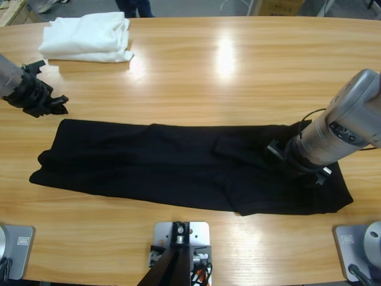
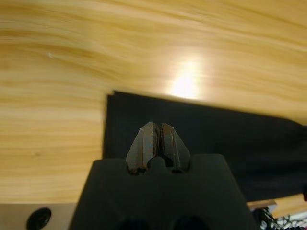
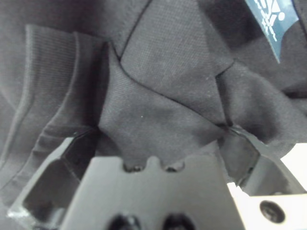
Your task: Fold clothes
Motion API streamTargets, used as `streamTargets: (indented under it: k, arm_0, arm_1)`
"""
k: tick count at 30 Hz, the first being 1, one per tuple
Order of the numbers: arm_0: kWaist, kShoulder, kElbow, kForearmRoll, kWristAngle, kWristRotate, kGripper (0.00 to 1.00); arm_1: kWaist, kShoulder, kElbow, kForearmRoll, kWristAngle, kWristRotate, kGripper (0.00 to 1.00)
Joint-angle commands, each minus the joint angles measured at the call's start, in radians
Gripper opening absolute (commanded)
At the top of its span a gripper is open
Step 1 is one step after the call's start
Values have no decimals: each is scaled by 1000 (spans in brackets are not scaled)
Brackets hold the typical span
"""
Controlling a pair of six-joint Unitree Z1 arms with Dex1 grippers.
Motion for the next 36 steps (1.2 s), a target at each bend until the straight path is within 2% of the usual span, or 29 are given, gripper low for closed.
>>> streamTargets:
  k: [1, 10, 15, 21, 27, 29, 33, 36]
  arm_0:
    - [-33, 82, 61, -34, -43, -25, 0]
    - [-18, 233, 75, -115, -43, -50, 0]
    - [76, 230, 29, -115, -18, -46, 0]
    - [145, 194, 70, -106, -3, -20, 0]
    - [292, 117, 82, -104, 17, 38, 0]
    - [315, 83, 66, -101, 16, 54, 0]
    - [288, 52, 27, -91, -29, 65, 0]
    - [214, -25, 14, -37, -54, 49, 0]
  arm_1:
    - [3, 39, -3, -9, 13, -22, 996]
    - [-19, 51, -5, -13, 18, -34, 991]
    - [-23, 50, 7, -29, 32, -38, 982]
    - [-23, 68, 11, -48, 36, -38, 982]
    - [-23, 61, 23, -50, 36, -38, 982]
    - [-23, 59, 30, -50, 36, -38, 982]
    - [-23, 56, 30, -56, 36, -38, 982]
    - [-23, 44, 31, -56, 35, -40, 982]
